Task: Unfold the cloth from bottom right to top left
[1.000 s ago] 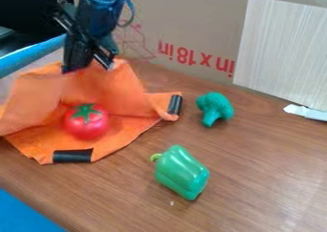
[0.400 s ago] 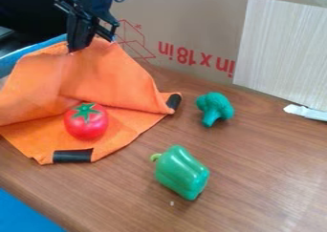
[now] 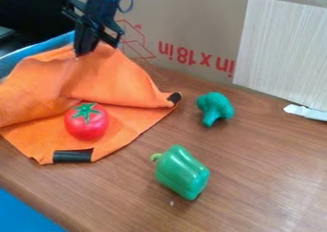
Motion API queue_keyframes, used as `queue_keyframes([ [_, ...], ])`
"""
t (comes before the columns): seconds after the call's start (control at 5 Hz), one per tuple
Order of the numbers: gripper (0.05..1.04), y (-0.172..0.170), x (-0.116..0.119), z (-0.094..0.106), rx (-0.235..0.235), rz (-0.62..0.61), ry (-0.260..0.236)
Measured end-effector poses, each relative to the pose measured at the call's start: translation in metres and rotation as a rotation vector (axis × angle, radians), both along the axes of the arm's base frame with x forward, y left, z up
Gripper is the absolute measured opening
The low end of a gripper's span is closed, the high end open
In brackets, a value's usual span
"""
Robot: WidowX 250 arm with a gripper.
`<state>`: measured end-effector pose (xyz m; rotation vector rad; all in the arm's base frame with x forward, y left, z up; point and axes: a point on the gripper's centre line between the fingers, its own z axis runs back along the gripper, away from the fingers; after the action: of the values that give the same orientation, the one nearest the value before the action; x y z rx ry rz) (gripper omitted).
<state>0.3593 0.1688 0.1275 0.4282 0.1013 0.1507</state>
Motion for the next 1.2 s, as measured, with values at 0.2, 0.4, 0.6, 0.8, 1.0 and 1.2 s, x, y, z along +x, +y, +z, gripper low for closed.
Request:
queue_keyframes([
  [0.2,0.055,-0.016,0.010,-0.020,0.102,-0.128,-0.010],
  [0.4,0.055,-0.012,0.020,-0.018,0.141,-0.181,-0.068],
  [0.6,0.055,0.003,0.031,0.006,0.135,-0.164,-0.124],
  [0.8,0.055,0.023,0.041,0.002,0.098,-0.139,-0.109],
  [1.0,0.055,0.023,0.040,0.000,0.060,-0.134,-0.103],
  [1.2,0.055,0.023,0.043,-0.004,0.052,-0.130,-0.098],
])
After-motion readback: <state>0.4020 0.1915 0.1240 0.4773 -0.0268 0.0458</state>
